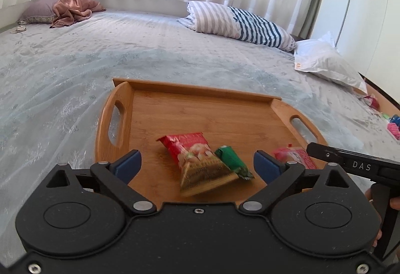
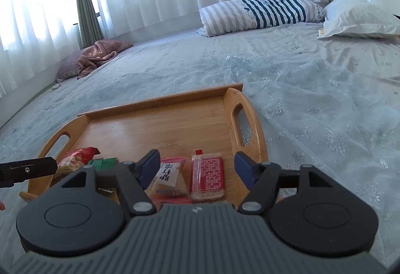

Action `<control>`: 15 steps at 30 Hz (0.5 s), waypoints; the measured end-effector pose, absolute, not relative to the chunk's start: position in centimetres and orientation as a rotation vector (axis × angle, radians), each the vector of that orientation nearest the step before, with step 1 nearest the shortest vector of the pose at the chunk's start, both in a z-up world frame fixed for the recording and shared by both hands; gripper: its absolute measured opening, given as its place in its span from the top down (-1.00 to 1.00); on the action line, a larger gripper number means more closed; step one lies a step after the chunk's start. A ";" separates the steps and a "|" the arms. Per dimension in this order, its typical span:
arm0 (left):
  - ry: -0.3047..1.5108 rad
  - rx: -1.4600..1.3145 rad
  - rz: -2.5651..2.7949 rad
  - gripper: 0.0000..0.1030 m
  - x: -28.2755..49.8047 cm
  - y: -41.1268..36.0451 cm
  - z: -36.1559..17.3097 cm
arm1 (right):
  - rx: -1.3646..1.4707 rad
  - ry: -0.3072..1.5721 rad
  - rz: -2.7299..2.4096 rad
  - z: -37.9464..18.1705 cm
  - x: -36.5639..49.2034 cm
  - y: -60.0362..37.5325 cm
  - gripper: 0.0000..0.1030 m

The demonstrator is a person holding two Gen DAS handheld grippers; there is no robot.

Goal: Organize snacks
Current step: 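Place the red nut bag and red bar on the tray, opening both tools, then grasp the gold wrapper with the left tool while the right tool grasps another red bar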

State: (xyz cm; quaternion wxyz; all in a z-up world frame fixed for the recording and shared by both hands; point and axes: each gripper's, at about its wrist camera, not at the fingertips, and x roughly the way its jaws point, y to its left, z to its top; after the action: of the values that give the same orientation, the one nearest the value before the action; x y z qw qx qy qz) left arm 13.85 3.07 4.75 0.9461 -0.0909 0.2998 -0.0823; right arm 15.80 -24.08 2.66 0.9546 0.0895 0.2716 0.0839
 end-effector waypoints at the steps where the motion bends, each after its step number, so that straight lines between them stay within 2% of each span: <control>1: 0.610 -0.188 -0.170 -0.89 13.4 3.1 4.7 | 0.177 0.547 0.174 2.7 15.5 -24.0 -0.58; 15: 0.632 -0.157 -0.158 -0.91 8.6 2.6 3.3 | 0.093 0.505 0.184 2.5 10.2 -22.8 -0.70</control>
State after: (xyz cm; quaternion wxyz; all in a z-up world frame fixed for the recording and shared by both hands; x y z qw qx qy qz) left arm 8.65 2.64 3.33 0.9444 -0.0772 0.3100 -0.0774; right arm 10.21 -22.79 2.53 0.9630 0.0457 0.2493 0.0911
